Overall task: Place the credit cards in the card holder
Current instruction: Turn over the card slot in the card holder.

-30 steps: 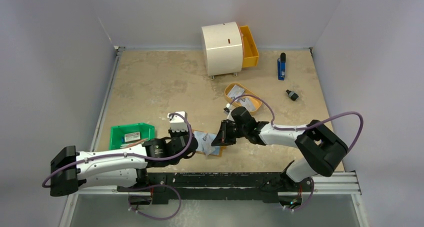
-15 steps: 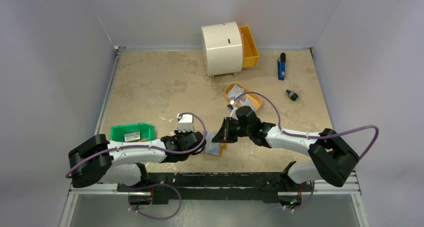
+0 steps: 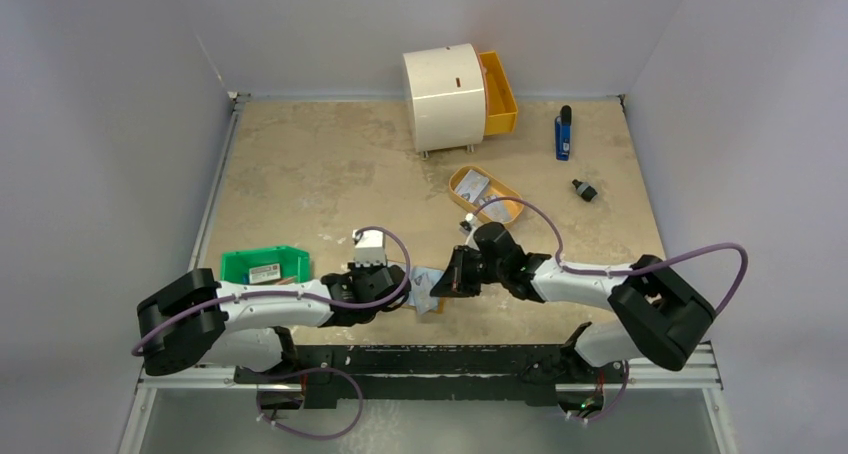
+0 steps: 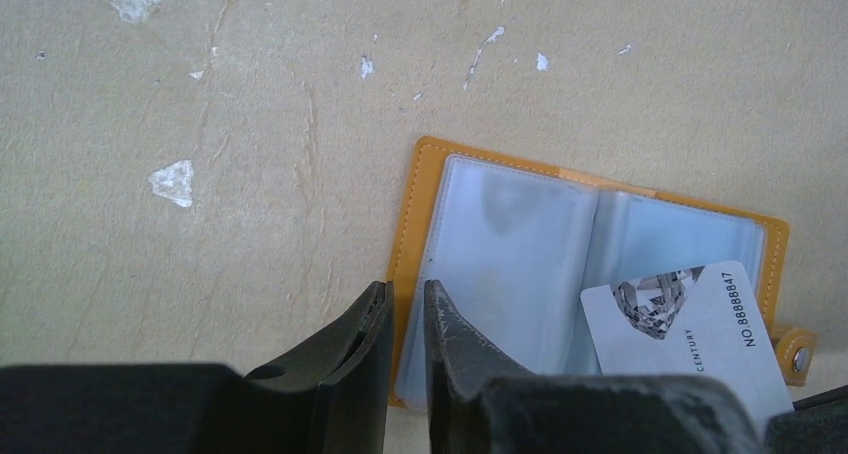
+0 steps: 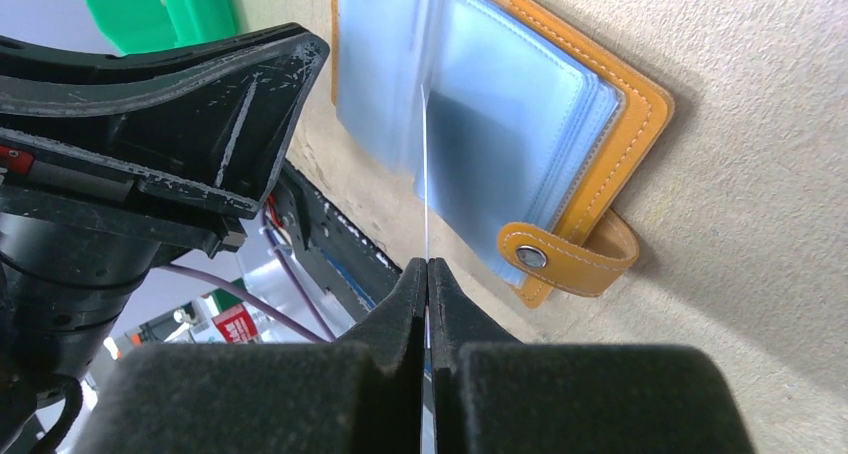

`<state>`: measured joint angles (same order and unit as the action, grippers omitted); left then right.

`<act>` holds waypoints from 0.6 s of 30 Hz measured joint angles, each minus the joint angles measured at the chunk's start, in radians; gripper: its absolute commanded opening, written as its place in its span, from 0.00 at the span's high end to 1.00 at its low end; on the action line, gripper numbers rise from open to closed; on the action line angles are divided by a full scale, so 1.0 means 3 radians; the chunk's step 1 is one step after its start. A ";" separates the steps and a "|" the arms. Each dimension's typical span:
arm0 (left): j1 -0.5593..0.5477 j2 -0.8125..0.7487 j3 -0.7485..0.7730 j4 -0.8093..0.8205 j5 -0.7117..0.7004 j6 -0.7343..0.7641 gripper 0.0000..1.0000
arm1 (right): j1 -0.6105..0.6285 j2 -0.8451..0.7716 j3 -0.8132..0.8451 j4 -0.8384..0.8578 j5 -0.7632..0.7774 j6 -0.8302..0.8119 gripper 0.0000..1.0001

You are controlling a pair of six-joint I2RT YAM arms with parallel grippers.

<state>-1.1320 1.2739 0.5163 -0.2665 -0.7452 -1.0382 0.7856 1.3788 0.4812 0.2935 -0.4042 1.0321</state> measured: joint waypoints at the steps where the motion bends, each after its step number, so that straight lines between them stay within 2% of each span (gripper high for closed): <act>1: 0.0000 -0.0001 -0.0005 -0.0001 0.0000 -0.0001 0.84 | 0.0000 0.0015 0.0000 0.0017 -0.0003 0.0003 1.00; 18: 0.0000 -0.0214 -0.0149 -0.0272 -0.0117 -0.0319 0.85 | 0.0000 0.0261 0.0000 0.0369 -0.0052 0.0088 1.00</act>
<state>-1.1320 1.2098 0.4717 -0.3481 -0.7803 -1.1339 0.7856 1.4570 0.4812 0.4042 -0.4198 1.0584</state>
